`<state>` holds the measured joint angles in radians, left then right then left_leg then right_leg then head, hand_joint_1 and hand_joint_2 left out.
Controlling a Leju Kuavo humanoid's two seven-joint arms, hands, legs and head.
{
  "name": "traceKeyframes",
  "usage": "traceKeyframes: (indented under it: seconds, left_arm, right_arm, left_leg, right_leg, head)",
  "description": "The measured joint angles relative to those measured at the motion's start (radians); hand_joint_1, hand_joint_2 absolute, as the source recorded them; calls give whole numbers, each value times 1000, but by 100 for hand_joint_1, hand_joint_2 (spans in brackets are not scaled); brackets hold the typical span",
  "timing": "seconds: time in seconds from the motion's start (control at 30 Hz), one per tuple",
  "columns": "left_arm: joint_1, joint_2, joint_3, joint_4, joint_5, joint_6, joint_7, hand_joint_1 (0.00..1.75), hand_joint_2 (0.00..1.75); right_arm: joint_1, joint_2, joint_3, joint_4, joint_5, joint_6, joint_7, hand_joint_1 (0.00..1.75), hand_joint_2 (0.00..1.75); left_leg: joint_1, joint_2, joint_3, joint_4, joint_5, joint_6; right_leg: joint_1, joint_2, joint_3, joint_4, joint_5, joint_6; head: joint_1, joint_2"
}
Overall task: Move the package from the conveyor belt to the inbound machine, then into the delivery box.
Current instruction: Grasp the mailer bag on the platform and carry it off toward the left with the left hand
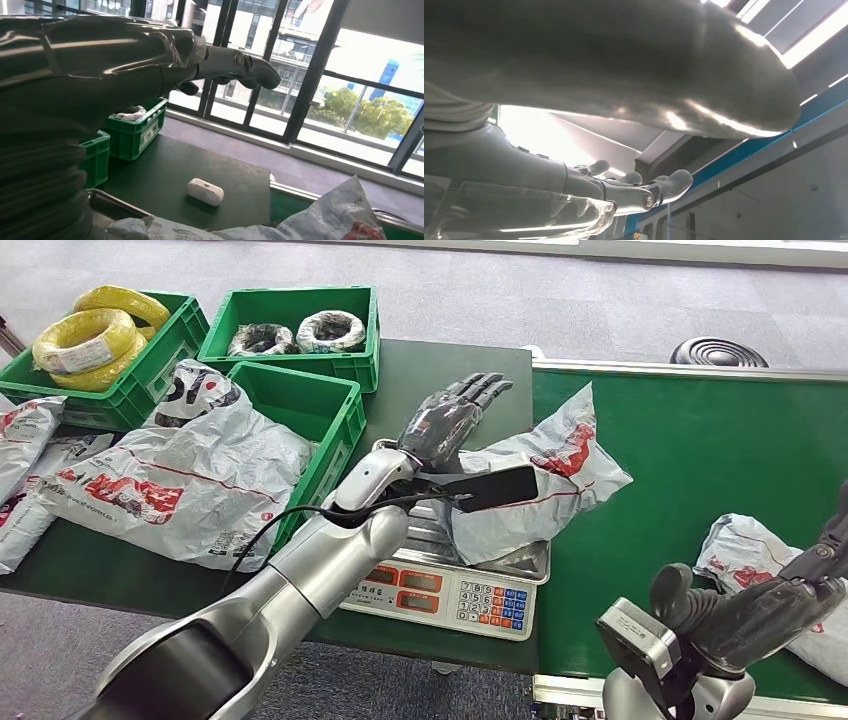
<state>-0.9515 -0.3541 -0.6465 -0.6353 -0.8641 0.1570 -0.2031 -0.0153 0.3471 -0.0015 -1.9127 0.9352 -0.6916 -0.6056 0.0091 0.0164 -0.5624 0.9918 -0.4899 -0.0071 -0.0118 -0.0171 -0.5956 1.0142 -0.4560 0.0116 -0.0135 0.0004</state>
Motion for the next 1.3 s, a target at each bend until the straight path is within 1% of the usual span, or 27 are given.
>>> traceKeyframes:
  seconds: [0.1, 0.3, 0.43, 0.77, 1.1, 1.3]
  left_arm:
    - [11, -1, -65, 15, 2, -27, 31, 0, 175]
    - [52, -5, -224, 52, 112, -17, 55, 0, 175]
    - [57, -5, -282, 69, 146, -16, 59, 0, 175]
    - [57, -5, -352, 97, 209, 2, 62, 0, 175]
    - [54, -5, -374, 106, 228, 11, 68, 0, 175]
    - [37, -5, -388, 126, 198, 34, 103, 0, 175]
  right_arm:
    - [7, 0, 0, 0, -8, 0, -11, 0, 0]
    - [13, 0, 0, -6, 7, 0, 13, 0, 0]
    - [13, 0, 0, -11, 21, 0, 30, 0, 0]
    - [12, 0, 0, -19, 33, 0, 44, 0, 0]
    - [10, 0, 1, -19, 31, 0, 43, 0, 0]
    - [6, 0, 2, -18, 31, 0, 42, 0, 0]
  left_leg:
    - [0, 0, 0, 0, 0, 0]
    - [0, 0, 0, 0, 0, 0]
    - [0, 0, 0, 0, 0, 0]
    - [0, 0, 0, 0, 0, 0]
    - [0, 0, 0, 0, 0, 0]
    - [0, 0, 0, 0, 0, 0]
  right_leg:
    - [0, 0, 0, 0, 0, 0]
    - [0, 0, 0, 0, 0, 0]
    - [0, 0, 0, 0, 0, 0]
    - [0, 0, 0, 0, 0, 0]
    - [0, 0, 0, 0, 0, 0]
    - [0, 0, 0, 0, 0, 0]
  head:
    - [0, 0]
    - [0, 0]
    - [0, 0]
    - [0, 0]
    - [0, 0]
    - [0, 0]
